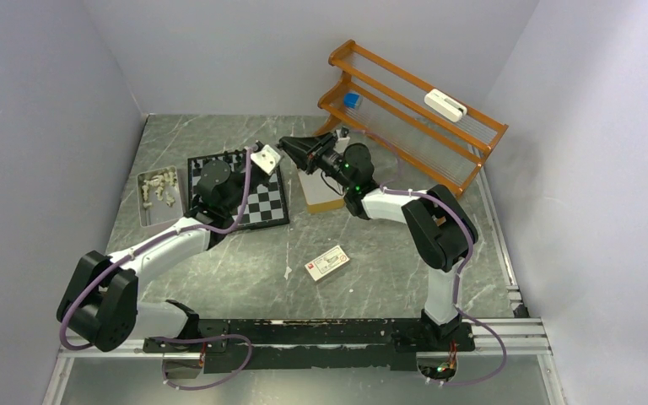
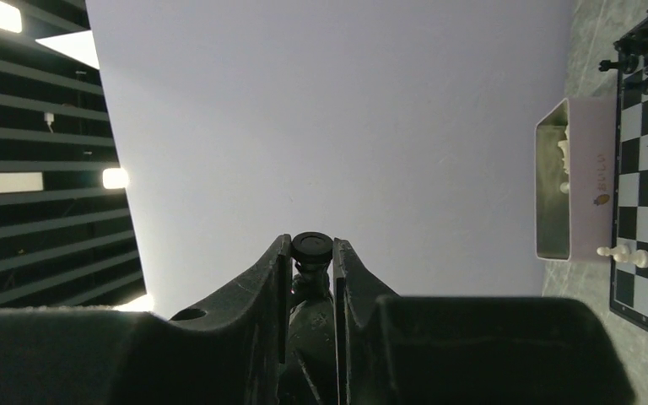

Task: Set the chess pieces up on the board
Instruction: Place the chess piece on the chessboard.

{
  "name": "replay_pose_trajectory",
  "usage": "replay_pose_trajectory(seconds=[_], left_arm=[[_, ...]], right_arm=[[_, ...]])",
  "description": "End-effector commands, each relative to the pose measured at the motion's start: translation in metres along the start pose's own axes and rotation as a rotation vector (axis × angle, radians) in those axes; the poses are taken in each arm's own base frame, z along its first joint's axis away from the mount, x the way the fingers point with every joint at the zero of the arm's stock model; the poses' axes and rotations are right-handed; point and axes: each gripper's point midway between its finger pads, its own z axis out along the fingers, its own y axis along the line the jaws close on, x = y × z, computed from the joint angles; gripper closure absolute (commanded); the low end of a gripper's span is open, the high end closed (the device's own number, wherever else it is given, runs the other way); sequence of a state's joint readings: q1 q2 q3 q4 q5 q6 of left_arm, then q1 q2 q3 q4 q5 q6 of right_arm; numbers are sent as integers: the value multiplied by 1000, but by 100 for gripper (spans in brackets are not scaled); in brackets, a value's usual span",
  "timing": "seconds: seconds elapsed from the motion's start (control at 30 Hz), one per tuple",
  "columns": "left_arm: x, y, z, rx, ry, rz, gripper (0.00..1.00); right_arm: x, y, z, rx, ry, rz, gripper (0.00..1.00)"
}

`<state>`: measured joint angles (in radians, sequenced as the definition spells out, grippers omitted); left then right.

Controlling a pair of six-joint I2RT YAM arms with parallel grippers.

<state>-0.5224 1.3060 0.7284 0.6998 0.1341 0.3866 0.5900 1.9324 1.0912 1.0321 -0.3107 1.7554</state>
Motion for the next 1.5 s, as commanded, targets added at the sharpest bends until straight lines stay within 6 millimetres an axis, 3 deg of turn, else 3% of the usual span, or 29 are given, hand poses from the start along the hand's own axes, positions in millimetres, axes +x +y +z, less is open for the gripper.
replay_pose_trajectory(seconds=[0.0, 0.23, 0.3, 0.53, 0.57, 0.6, 0.8, 0.97, 1.2, 1.47], left_arm=[[-29, 19, 4, -62, -40, 10, 95], [-12, 25, 4, -67, 160, -66, 95], [-12, 26, 3, -41, 203, -96, 95], [10, 47, -10, 4, 404, -240, 95], [18, 49, -14, 23, 448, -255, 95], [20, 53, -14, 36, 470, -262, 95], [56, 74, -7, 74, 607, -304, 95], [90, 81, 12, 106, 679, -336, 95], [129, 82, 44, 122, 717, -371, 95], [165, 93, 61, 68, 778, -342, 95]], right_arm=[[8, -15, -7, 37, 23, -36, 70], [1, -42, -34, 134, -4, -140, 46], [-3, -49, -47, 168, -17, -179, 43], [-13, -38, -76, 257, -48, -473, 26], [-13, -35, -79, 269, -45, -527, 6], [-14, -32, -84, 281, -51, -573, 1], [-14, -22, -113, 323, -75, -722, 0], [-10, -16, -127, 337, -67, -795, 0], [-10, -17, -137, 352, -71, -831, 0], [-9, -16, -138, 343, -71, -841, 0]])
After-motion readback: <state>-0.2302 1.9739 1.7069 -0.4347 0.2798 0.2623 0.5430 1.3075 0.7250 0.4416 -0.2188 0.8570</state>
